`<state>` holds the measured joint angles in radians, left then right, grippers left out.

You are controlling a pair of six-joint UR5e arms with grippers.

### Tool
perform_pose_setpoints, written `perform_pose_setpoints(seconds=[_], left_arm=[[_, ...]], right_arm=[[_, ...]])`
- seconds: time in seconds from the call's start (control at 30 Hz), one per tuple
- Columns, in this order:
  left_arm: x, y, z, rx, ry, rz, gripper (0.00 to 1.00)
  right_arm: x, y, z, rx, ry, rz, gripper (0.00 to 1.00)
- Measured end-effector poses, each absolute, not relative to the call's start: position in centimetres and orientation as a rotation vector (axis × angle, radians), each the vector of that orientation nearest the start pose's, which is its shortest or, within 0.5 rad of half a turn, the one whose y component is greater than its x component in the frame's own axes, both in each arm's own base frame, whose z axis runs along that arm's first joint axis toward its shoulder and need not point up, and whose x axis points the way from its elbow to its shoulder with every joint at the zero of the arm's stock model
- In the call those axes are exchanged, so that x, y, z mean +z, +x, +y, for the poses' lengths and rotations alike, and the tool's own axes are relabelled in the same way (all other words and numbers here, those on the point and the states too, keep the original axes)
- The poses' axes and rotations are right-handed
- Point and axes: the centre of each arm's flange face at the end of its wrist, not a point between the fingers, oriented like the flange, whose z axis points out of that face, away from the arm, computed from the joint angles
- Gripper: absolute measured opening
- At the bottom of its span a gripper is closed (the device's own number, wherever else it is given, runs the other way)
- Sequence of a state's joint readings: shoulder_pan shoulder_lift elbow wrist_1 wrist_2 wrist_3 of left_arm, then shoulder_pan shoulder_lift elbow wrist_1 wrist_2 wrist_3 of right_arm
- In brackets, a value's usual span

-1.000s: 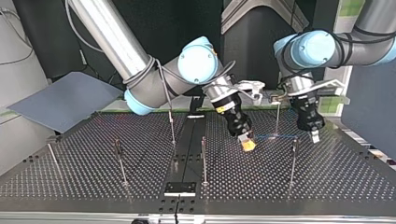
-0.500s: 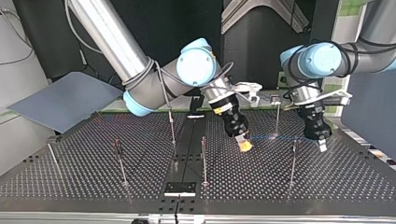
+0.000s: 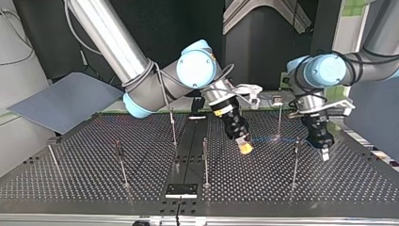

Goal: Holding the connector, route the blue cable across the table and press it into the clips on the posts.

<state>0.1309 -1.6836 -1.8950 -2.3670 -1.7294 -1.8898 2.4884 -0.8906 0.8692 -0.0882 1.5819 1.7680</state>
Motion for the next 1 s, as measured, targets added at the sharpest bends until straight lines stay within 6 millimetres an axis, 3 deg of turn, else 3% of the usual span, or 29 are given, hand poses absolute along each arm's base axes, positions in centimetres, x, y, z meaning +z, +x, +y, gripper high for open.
perform_pose_setpoints(seconds=[0.33, 0.67, 1.0], left_arm=[[35.8, 54.6, -4.6, -0.099, -0.380, 1.158, 0.00], [33.7, 56.3, -4.2, -0.110, -0.378, 1.208, 0.00], [33.5, 56.6, -3.8, -0.119, -0.390, 1.214, 0.00]], right_arm=[[41.3, 68.5, -37.3, -2.568, -2.151, 1.013, 0.00], [41.2, 67.9, -38.4, -2.573, -2.155, 1.042, 0.00], [41.2, 67.7, -38.7, -2.572, -2.158, 1.050, 0.00]])
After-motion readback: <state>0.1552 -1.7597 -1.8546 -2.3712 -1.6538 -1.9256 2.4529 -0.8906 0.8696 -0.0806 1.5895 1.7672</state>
